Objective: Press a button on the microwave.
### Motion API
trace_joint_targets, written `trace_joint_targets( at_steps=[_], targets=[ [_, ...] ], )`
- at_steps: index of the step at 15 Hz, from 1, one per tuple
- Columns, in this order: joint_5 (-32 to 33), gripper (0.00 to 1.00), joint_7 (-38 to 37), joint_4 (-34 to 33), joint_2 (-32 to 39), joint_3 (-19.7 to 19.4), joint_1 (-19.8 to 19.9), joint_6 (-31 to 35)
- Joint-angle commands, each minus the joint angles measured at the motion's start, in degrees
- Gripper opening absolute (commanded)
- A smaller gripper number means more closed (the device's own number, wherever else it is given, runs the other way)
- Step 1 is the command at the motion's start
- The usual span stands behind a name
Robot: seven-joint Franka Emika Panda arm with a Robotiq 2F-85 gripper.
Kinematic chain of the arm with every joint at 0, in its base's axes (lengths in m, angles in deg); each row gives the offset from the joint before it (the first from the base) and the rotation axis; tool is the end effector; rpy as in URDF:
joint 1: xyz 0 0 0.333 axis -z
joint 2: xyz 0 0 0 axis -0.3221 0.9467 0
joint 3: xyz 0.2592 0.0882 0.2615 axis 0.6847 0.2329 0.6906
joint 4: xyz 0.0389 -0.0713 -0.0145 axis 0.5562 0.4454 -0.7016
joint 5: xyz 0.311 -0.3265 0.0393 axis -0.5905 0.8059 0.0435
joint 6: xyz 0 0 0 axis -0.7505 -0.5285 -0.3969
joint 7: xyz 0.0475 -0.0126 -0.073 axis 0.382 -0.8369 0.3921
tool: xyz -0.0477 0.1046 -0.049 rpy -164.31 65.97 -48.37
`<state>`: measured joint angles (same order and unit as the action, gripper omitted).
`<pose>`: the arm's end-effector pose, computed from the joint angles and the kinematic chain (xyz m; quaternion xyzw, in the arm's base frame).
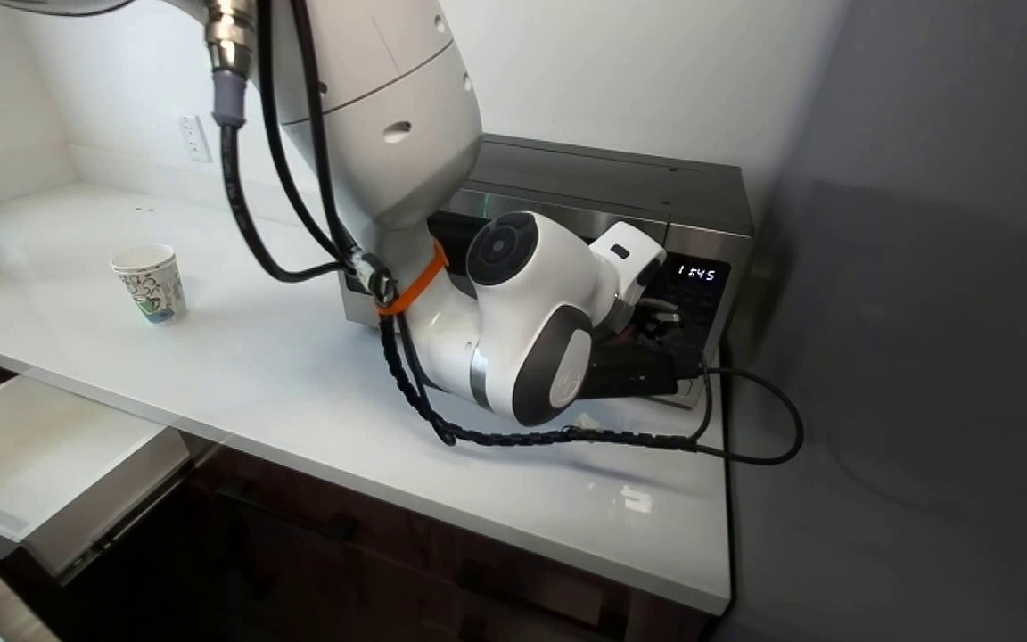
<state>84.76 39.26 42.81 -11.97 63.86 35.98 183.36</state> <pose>0.6208 -0.2881 0.2252 0.8829 0.1213 0.3955 0.2221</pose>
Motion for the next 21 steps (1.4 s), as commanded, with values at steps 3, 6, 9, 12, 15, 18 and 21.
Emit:
trace_joint_targets(
  at_steps=[3,6,9,12,15,18,21],
  targets=[
    [-0.6,0.0,-2.6,-3.7,4.0,1.2,-1.0,5.4],
    [-2.2,0.0,-2.2,-5.2,5.9,0.6,-2.2,7.9],
    [-3.2,0.0,-1.1,-3.6,5.2,-0.7,-3.1,6.9],
    [-6.3,0.0,2.1,0.3,2.4,-4.4,-6.3,3.5],
    [-10.8,0.0,6.7,2.9,1.1,-9.0,-11.1,2.4],
    [-14.2,0.0,9.9,4.3,0.4,-13.3,-15.3,-0.5],
    [-13.0,0.0,10.7,6.7,-2.2,-16.2,-17.1,-7.7]
  ],
)
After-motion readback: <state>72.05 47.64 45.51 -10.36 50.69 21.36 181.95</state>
